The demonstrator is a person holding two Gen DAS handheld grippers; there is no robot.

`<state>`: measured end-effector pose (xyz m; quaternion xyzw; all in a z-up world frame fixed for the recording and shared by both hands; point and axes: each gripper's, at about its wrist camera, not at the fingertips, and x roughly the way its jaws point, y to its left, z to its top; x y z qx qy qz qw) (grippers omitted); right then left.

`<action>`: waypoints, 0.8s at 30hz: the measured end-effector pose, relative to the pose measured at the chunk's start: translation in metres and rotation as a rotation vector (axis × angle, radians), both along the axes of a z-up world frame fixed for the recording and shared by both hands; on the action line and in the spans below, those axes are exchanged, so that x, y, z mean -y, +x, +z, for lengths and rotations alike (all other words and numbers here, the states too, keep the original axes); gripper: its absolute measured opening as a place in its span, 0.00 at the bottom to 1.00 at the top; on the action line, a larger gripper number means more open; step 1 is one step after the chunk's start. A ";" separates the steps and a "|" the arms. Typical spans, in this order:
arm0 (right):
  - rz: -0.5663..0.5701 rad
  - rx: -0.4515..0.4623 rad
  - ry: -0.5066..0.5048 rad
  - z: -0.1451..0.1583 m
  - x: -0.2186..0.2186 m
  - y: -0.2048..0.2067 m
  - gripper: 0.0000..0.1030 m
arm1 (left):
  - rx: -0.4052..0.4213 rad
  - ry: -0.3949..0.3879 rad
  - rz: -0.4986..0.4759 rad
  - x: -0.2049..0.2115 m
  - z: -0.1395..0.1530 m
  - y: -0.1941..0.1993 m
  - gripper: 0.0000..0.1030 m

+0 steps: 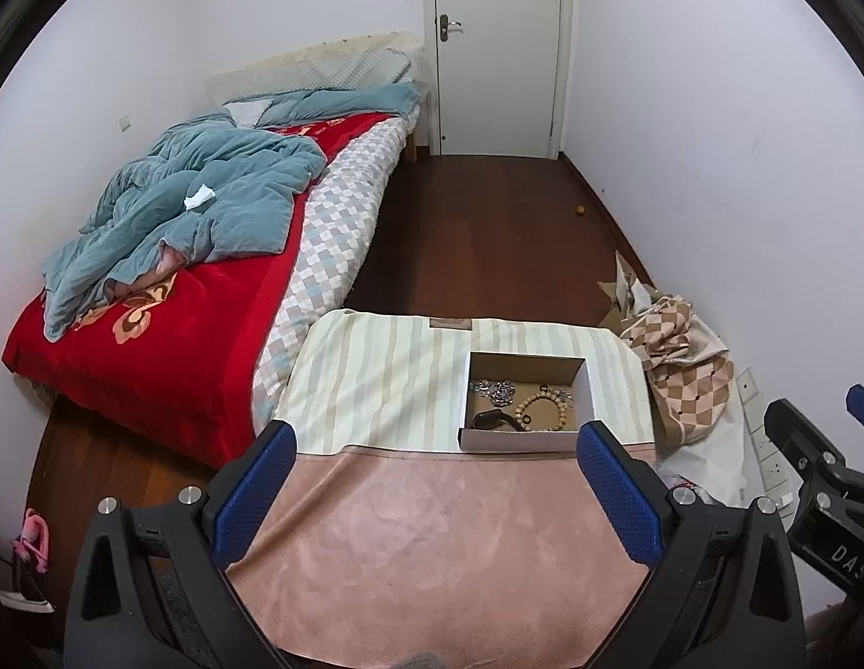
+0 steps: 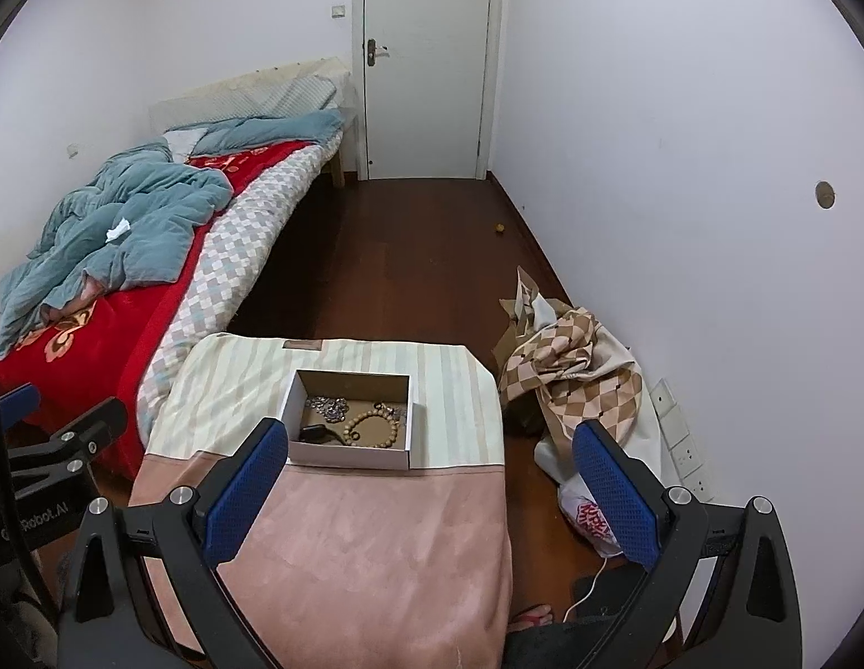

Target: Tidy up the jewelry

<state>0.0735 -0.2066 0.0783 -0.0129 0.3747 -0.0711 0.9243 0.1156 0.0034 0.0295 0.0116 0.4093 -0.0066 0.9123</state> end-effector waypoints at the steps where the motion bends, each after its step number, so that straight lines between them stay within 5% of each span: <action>1: -0.002 -0.005 0.003 -0.002 0.001 0.004 1.00 | -0.004 0.003 -0.001 0.001 -0.001 0.003 1.00; 24: 0.009 -0.073 0.002 -0.016 0.002 0.031 1.00 | -0.059 -0.013 -0.001 0.006 -0.012 0.025 1.00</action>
